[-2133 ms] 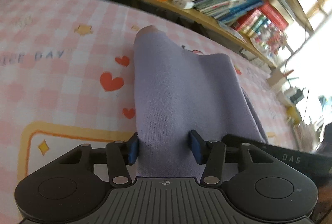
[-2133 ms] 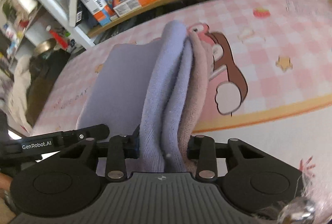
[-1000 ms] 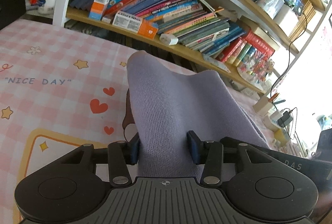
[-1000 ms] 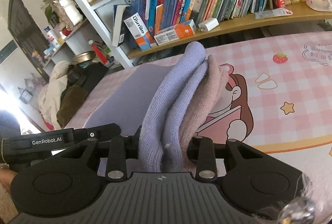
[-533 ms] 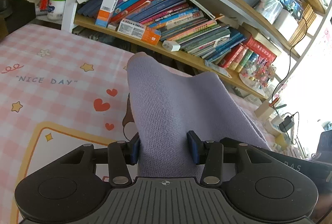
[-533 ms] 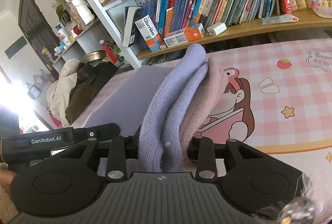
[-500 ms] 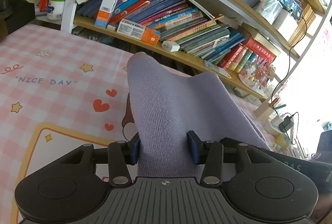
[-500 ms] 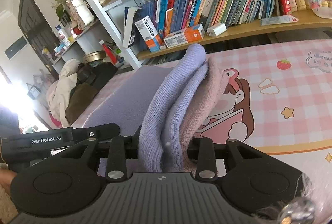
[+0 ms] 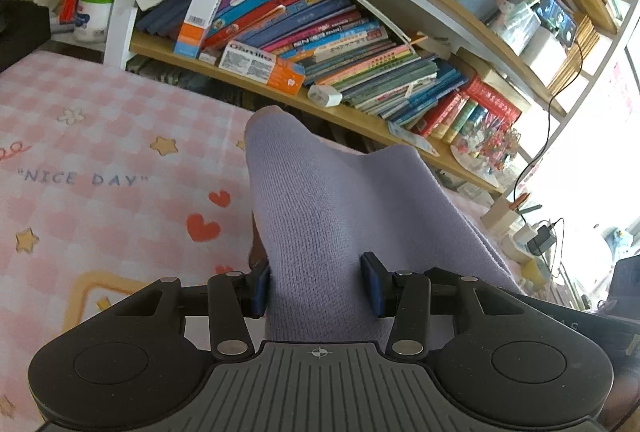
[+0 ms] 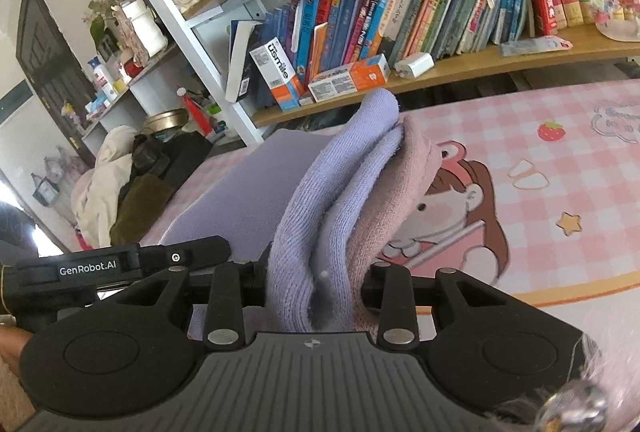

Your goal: Fold clothes

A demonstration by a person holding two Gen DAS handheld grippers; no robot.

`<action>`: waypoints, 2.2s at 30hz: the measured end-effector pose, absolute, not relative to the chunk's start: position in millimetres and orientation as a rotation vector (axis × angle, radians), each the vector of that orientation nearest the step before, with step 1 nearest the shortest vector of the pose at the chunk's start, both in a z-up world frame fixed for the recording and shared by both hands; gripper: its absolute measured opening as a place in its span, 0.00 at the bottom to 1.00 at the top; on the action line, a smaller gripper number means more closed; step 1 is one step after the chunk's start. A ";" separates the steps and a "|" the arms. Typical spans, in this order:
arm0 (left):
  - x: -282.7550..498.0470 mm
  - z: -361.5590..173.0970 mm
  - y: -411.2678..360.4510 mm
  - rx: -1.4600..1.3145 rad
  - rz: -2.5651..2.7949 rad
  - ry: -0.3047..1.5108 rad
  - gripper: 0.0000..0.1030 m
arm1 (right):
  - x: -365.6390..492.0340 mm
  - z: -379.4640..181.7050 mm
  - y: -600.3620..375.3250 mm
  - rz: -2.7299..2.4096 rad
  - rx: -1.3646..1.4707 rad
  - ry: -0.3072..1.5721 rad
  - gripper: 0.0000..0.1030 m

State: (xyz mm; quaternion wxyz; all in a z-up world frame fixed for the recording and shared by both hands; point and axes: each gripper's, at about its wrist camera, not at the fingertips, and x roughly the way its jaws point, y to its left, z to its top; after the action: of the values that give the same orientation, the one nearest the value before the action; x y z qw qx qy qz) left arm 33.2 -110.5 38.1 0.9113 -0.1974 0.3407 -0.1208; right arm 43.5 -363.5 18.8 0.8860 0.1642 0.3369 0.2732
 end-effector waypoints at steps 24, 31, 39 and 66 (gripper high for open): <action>101.1 41.1 44.3 -0.436 -0.272 0.641 0.43 | 114.3 38.1 -207.9 0.586 0.236 0.644 0.30; 148.6 23.6 78.0 -0.454 -0.242 0.669 0.43 | 166.9 25.2 -168.8 0.587 0.202 0.664 0.30; 192.4 11.9 96.4 -0.430 -0.210 0.666 0.43 | 216.4 7.7 -141.7 0.593 0.171 0.670 0.30; 164.6 6.7 76.7 -0.210 -0.066 0.671 0.78 | 210.5 -12.7 -152.7 0.370 0.063 0.769 0.86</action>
State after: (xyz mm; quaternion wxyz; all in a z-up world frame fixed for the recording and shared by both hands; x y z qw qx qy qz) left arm 164.6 76.7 6.7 0.9384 -0.1027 0.3283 -0.0325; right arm 210.5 -152.7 -12.7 0.9099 0.0308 0.3727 0.1793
